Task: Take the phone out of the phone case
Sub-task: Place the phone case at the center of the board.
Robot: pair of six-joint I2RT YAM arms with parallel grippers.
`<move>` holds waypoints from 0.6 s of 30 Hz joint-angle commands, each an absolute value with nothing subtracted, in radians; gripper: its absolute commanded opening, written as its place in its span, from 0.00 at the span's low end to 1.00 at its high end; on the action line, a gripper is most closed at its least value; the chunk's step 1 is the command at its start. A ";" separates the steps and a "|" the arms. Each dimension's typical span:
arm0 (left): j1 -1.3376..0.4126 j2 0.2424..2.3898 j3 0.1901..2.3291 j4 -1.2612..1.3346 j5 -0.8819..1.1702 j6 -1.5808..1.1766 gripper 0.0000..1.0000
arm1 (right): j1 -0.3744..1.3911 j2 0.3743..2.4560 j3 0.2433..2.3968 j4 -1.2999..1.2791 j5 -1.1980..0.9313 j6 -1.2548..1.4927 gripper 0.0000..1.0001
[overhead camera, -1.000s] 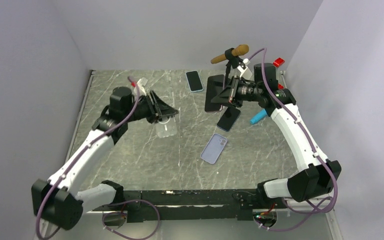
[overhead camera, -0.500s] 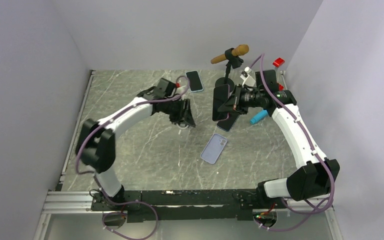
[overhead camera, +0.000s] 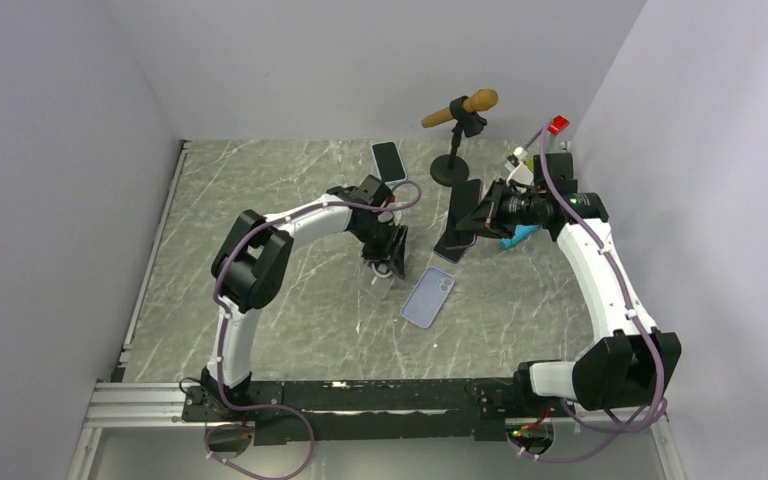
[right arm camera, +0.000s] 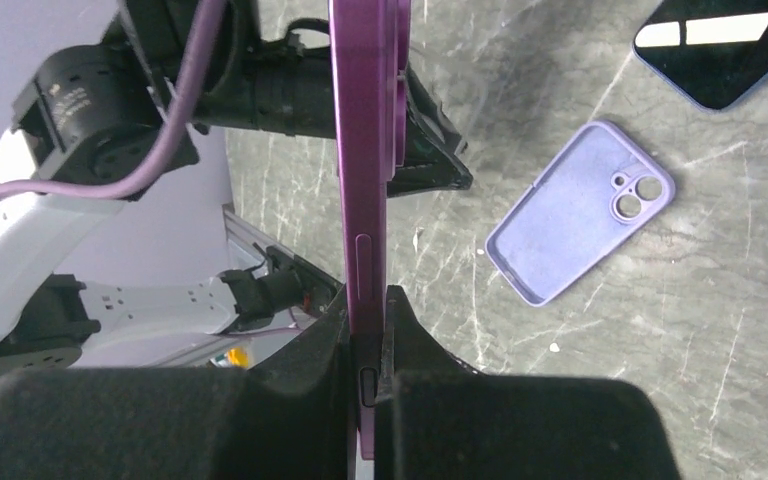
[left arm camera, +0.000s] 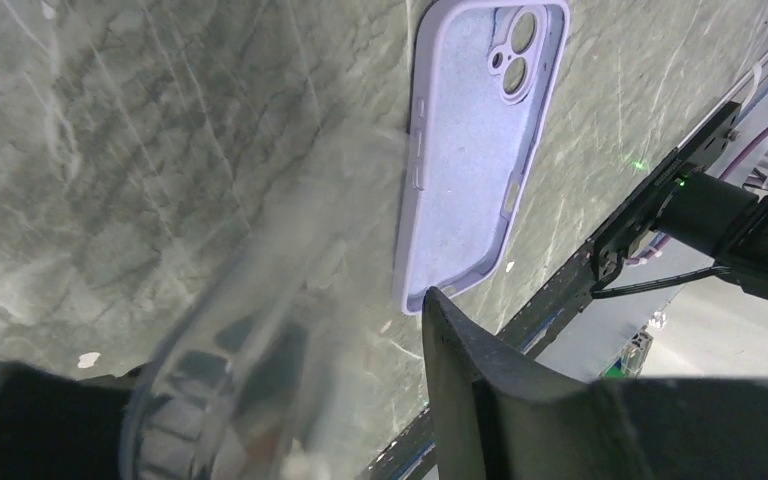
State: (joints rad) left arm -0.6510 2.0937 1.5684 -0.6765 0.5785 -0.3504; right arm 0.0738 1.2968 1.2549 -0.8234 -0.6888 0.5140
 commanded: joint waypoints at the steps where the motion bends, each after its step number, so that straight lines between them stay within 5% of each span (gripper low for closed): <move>1: -0.651 2.092 1.614 -0.662 0.601 -0.322 0.55 | 0.068 1.268 1.207 -0.781 -0.728 0.496 0.00; 4: -0.656 2.101 1.630 -0.683 0.579 -0.311 0.88 | 0.069 1.279 1.172 -0.746 -0.734 0.508 0.00; 6: -0.656 2.098 1.641 -0.709 0.550 -0.297 0.97 | 0.069 1.291 1.167 -0.727 -0.741 0.511 0.00; 18: -0.642 1.943 1.590 -0.737 0.376 -0.322 0.99 | 0.068 1.429 1.131 -0.555 -0.738 0.597 0.00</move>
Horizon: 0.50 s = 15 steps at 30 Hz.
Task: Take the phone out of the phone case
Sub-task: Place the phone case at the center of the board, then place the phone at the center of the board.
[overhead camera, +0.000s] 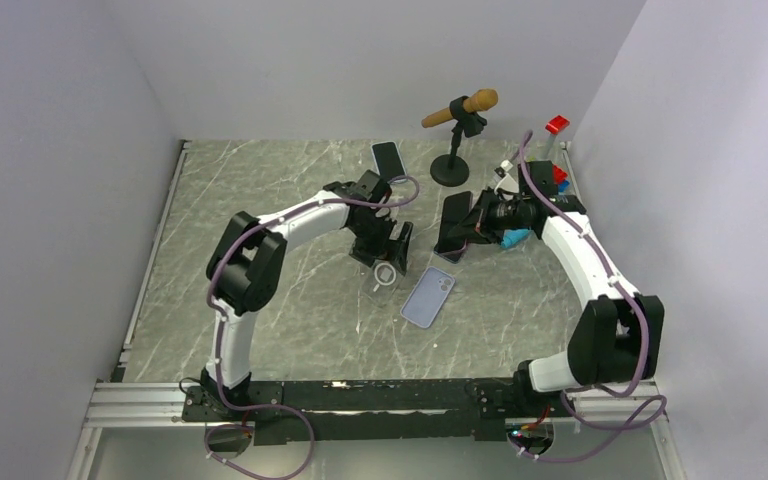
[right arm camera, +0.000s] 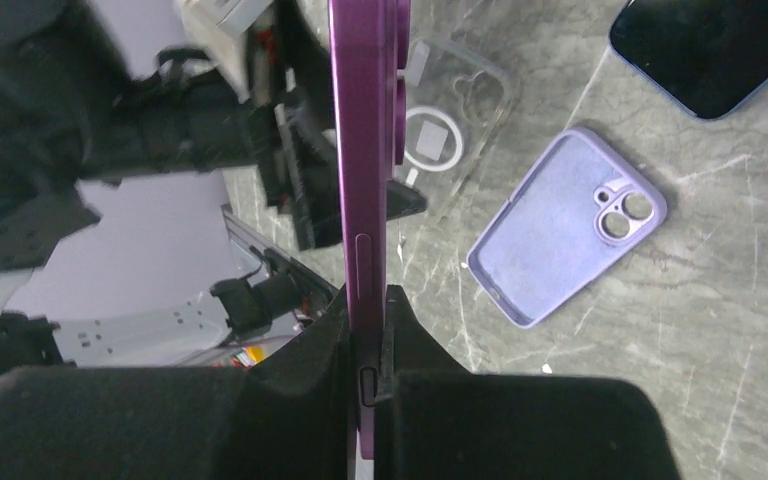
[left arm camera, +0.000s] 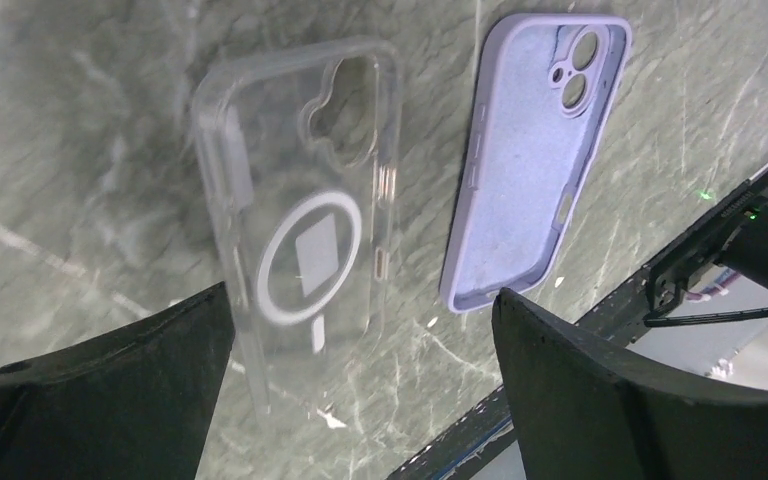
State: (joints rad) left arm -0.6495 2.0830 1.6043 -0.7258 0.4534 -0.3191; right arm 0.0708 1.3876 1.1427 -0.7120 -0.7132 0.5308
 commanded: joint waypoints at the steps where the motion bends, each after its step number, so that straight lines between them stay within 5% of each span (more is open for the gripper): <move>1: -0.636 1.919 1.578 -0.737 0.357 -0.326 0.99 | 0.070 1.444 1.127 -0.523 -0.733 0.619 0.00; 15: -0.565 1.425 1.397 -0.866 0.220 -0.399 1.00 | 0.273 1.784 1.177 -0.124 -0.315 0.992 0.02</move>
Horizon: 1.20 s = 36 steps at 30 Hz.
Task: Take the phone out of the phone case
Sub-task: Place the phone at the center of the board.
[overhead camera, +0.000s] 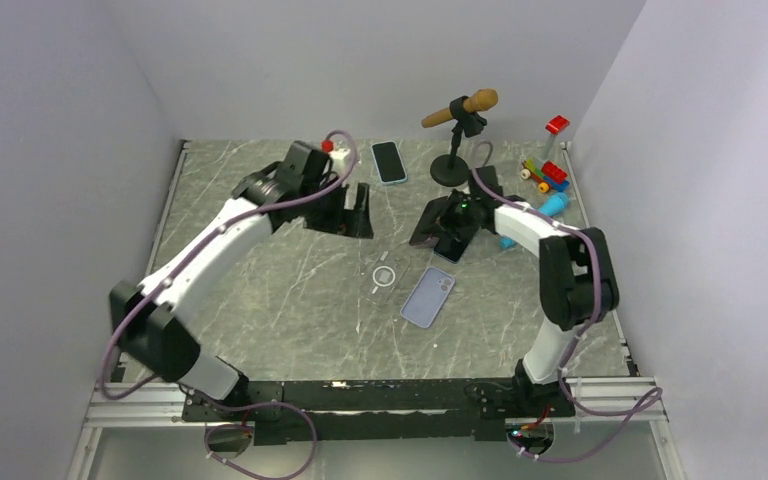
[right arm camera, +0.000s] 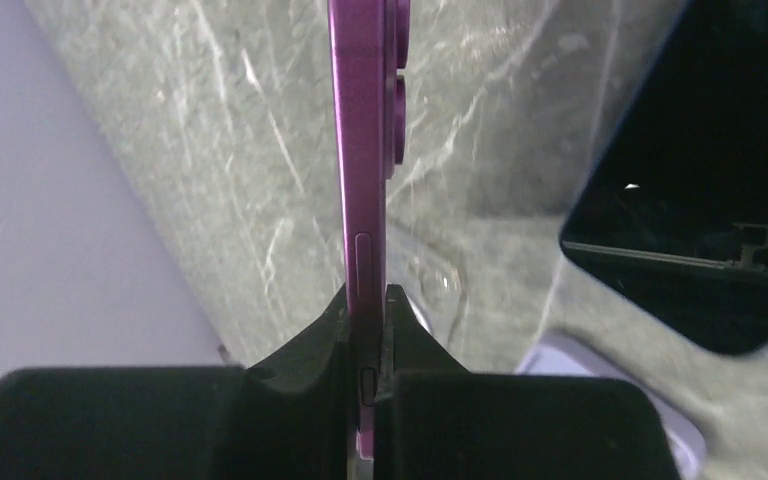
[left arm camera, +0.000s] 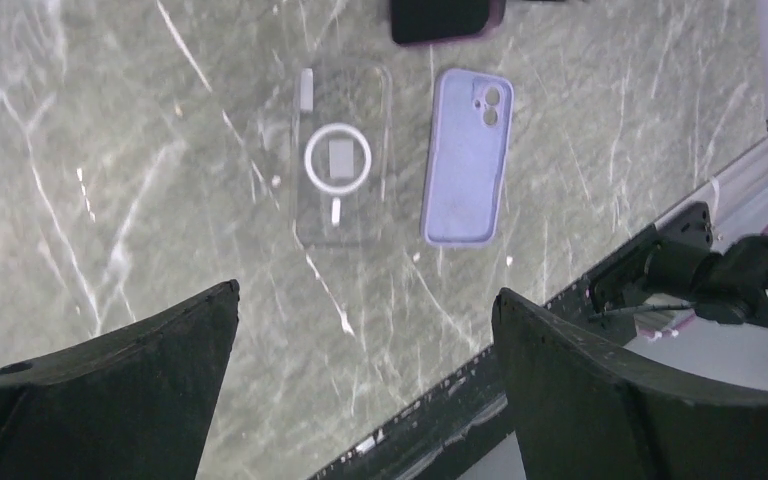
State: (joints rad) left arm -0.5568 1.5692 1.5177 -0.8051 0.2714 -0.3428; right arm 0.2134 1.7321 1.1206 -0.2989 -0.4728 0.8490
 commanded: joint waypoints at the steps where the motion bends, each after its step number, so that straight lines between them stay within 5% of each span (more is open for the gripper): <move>1: -0.565 1.371 1.355 -0.853 0.221 -0.425 0.99 | 0.281 1.800 1.170 -0.107 -0.290 1.018 0.03; 8: -0.566 1.071 1.146 -0.800 0.188 -0.530 1.00 | 0.334 1.896 1.181 -0.014 -0.153 1.009 0.03; 19: -0.566 0.949 1.083 -0.822 0.185 -0.562 0.99 | 0.299 2.032 1.220 -0.017 -0.185 0.981 0.14; 36: -0.565 1.010 1.071 -0.722 0.211 -0.623 1.00 | 0.304 1.799 1.154 -0.330 -0.057 0.749 0.75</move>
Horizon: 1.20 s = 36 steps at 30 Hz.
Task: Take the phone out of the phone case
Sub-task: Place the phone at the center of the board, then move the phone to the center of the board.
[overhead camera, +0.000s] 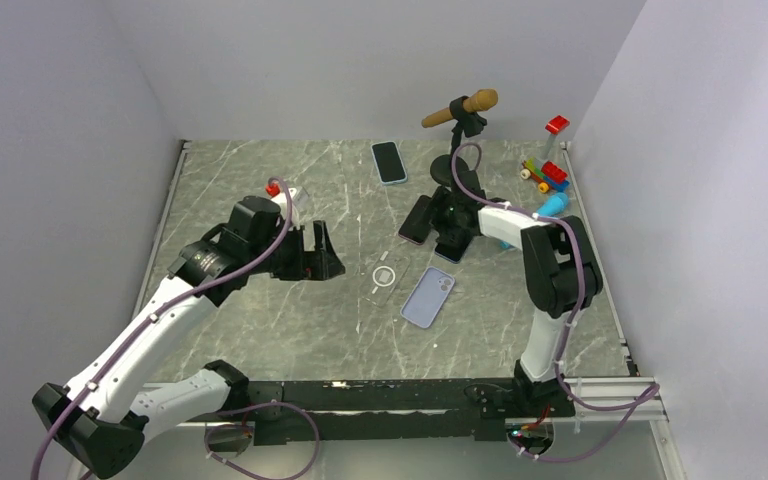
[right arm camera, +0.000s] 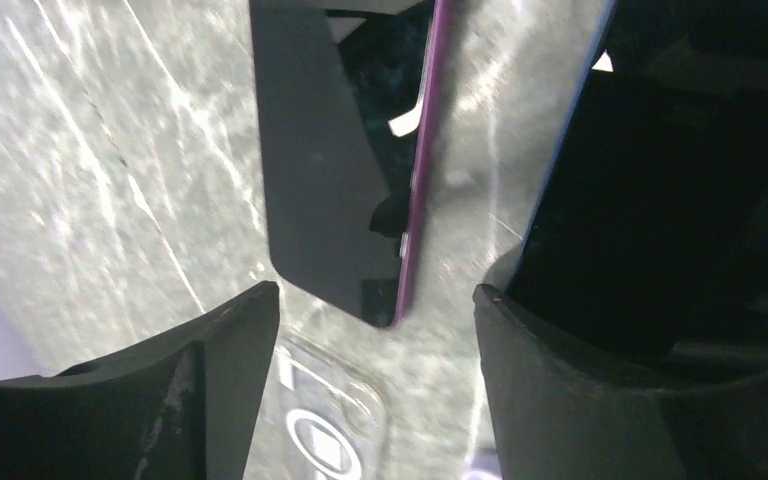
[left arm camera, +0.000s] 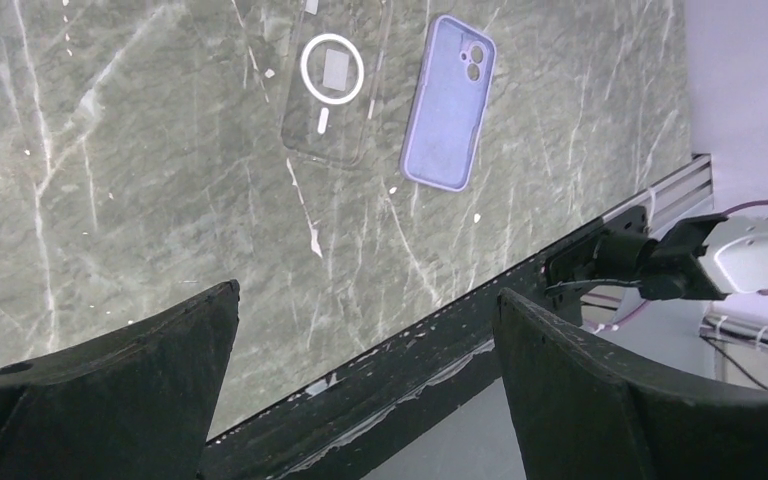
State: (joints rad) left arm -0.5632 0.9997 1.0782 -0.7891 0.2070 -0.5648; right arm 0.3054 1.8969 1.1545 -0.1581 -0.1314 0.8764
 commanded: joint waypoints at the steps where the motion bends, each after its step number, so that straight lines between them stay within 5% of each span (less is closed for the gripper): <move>1: -0.565 1.015 1.062 -0.710 0.204 -0.644 0.99 | 0.304 1.749 1.144 -0.340 -0.060 0.726 0.77; 8: -0.566 1.039 0.995 -0.577 0.182 -0.817 0.99 | 0.316 1.667 1.201 -0.454 -0.100 0.484 0.85; 12: -0.565 1.014 0.990 -0.576 0.153 -0.835 1.00 | 0.326 1.733 1.308 -0.445 -0.053 0.381 0.99; 27: -0.569 0.782 0.907 -0.673 0.218 -0.759 0.99 | 0.386 2.223 1.963 -0.460 0.059 0.195 1.00; 36: -0.568 0.837 1.028 -0.723 0.217 -0.579 0.99 | 0.393 2.483 2.299 -0.502 0.028 0.082 1.00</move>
State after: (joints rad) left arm -0.5644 0.8169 0.9714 -0.7303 0.2050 -0.6800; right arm 0.3912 2.4554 2.2242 -0.4938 0.0429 0.1513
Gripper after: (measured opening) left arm 0.994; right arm 0.994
